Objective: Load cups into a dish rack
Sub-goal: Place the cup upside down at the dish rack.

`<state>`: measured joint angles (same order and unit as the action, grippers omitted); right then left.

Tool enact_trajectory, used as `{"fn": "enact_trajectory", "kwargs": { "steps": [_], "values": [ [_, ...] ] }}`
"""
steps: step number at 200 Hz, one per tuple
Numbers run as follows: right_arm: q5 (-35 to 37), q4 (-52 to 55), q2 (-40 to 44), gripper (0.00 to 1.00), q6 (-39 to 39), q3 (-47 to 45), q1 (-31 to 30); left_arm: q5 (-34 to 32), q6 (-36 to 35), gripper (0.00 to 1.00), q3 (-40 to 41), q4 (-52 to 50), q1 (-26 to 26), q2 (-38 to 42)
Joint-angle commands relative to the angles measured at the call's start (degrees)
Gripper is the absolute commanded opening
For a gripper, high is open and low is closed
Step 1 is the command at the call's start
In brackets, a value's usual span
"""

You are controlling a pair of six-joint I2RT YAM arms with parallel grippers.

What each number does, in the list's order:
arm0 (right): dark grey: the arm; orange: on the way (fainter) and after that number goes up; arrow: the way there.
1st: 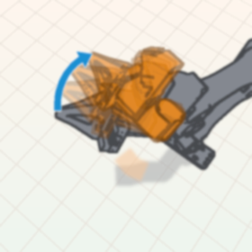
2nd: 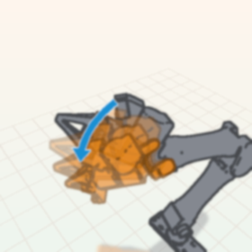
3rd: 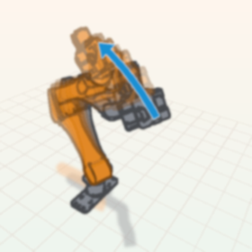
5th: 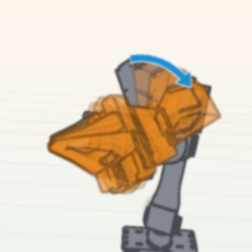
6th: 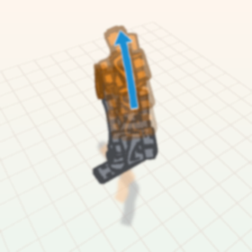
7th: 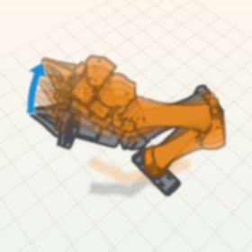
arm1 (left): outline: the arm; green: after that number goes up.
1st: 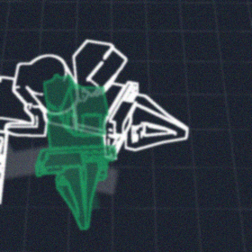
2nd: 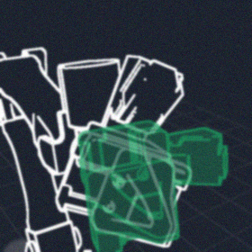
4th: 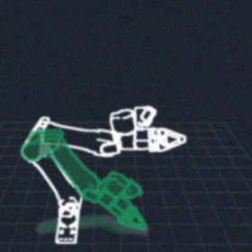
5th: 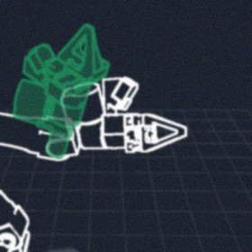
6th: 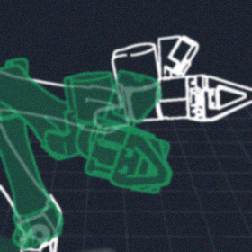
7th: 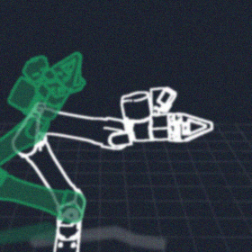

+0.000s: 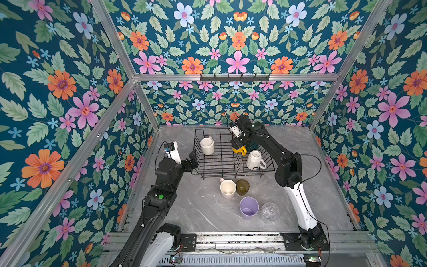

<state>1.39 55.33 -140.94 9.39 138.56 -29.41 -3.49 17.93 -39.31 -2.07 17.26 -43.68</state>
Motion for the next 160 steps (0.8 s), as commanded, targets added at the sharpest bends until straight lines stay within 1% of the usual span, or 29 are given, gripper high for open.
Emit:
{"fn": "enact_trajectory", "kwargs": {
  "steps": [1,50,160],
  "values": [
    [1.29,6.20,-1.72,0.84,2.04,-1.19,0.06,0.15,0.40,0.99,-0.33,1.45,-0.03,-0.17],
    [0.65,6.10,-1.49,0.90,2.56,-1.63,0.05,0.15,0.41,0.99,-0.39,1.45,-0.03,-0.25],
    [-1.99,4.70,3.07,0.92,0.20,-2.24,0.03,-0.36,0.41,0.99,-0.11,1.01,-0.04,0.76]
  ]
}}
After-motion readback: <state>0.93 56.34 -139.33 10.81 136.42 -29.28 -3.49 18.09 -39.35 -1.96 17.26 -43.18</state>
